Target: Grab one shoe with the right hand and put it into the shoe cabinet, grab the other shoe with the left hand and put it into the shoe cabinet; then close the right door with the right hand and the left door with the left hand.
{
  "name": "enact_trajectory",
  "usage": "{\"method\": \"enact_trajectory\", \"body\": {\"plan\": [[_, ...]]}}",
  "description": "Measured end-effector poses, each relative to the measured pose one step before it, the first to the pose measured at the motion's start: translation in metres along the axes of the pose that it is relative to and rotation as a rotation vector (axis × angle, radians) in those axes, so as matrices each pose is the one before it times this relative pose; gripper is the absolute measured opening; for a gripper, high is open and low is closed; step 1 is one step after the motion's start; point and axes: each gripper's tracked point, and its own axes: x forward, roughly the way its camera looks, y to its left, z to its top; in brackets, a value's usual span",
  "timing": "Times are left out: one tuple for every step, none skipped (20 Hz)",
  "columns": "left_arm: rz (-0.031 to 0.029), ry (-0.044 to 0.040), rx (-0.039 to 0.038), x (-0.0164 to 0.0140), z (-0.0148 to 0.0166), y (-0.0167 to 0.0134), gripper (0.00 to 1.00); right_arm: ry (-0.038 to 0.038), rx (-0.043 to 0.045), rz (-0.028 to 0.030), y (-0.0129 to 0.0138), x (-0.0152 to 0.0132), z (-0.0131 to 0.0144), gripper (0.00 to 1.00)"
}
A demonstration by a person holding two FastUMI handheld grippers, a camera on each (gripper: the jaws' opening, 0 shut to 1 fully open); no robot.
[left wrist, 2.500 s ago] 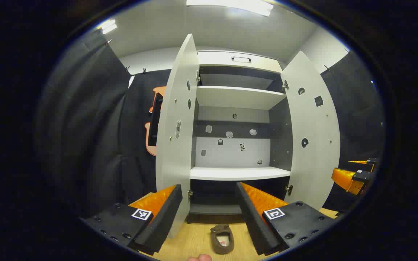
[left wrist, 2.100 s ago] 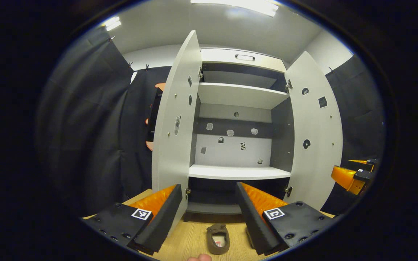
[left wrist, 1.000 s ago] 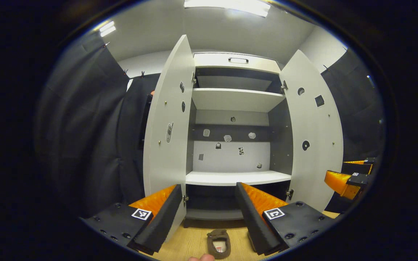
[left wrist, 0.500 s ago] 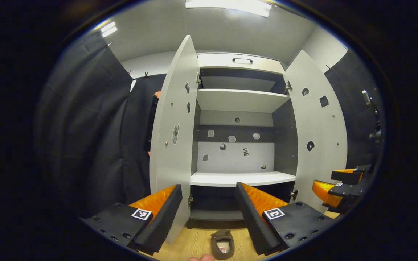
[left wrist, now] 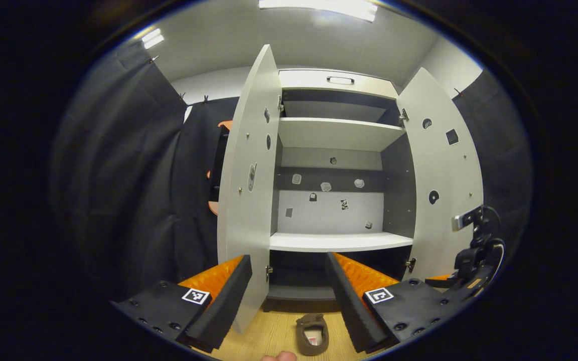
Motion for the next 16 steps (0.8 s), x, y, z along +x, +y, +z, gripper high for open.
{"method": "enact_trajectory", "body": {"plan": [[0.00497,-0.00046,0.00602,-0.00025,-0.00053,0.00194,0.96,0.04763,-0.01087,-0.00316,0.00051,0.01031,-0.022,0.94],[0.00396,-0.00092,0.00823,-0.00054,-0.00135,0.00107,0.96,0.03866,-0.01192,-0.00405,-0.00025,0.0095,-0.01779,0.94],[0.00037,0.0023,0.00663,0.00113,-0.00098,0.00031,0.96,0.04158,-0.00796,-0.00389,0.00028,0.00736,-0.01482,0.94],[-0.00006,0.0014,0.0021,0.0003,-0.00196,-0.00067,0.96,0.04373,-0.00266,0.00616,0.00271,0.00598,-0.01609,0.95],[0.00104,0.00236,-0.00242,0.00011,-0.00123,0.00016,0.96,0.03199,-0.00241,0.00303,0.00083,0.0077,-0.01127,0.95],[0.00077,0.00461,-0.00518,0.00029,-0.002,0.00033,0.96,0.01741,-0.00454,0.00034,0.00139,0.00475,-0.00681,0.95],[0.0001,0.00475,-0.00609,0.00039,-0.00212,0.0007,0.96,0.01709,-0.00096,-0.001,0.00048,0.00445,-0.00713,0.95],[0.00207,0.00476,-0.00435,0.00125,-0.00181,0.00054,0.96,0.01145,0.00527,0.0031,0.00208,0.00431,-0.00372,0.95],[0.00292,0.00404,-0.00347,0.00055,-0.00208,0.00132,0.99,0.0181,0.00382,0.00783,0.00295,0.00392,-0.00425,0.95],[0.00313,0.00381,-0.00223,-0.00005,-0.00116,0.00098,0.99,0.01919,-0.00505,0.00764,0.00301,0.00501,-0.00439,0.95],[0.00347,0.00392,-0.00089,0.00075,-0.00098,0.00144,0.96,0.01719,-0.01578,-0.00376,-0.00062,0.00666,-0.00489,0.95],[0.00155,0.00337,0.00045,0.00039,-0.00144,0.00093,0.96,0.01015,-0.00713,-0.0034,-0.00118,0.00623,-0.0019,0.92],[0.00232,0.00021,0.00075,0.00106,0.00024,0.00123,0.96,0.00141,0.01894,0.01746,0.00492,0.00645,0.0008,0.95],[0.00276,0.00036,0.00064,0.00004,-0.00005,0.00138,0.96,0.00458,0.01265,0.01567,0.00305,0.00742,0.00004,0.95],[0.00179,0.00188,-0.00042,0.00028,-0.00045,0.00062,0.96,0.00689,-0.00248,0.00554,-0.00158,0.00656,-0.00107,0.94],[0.00186,0.00199,-0.00184,0.0007,-0.00102,0.00037,0.96,0.00943,0.0007,0.0136,0.00058,0.00605,-0.00148,0.94]]}}
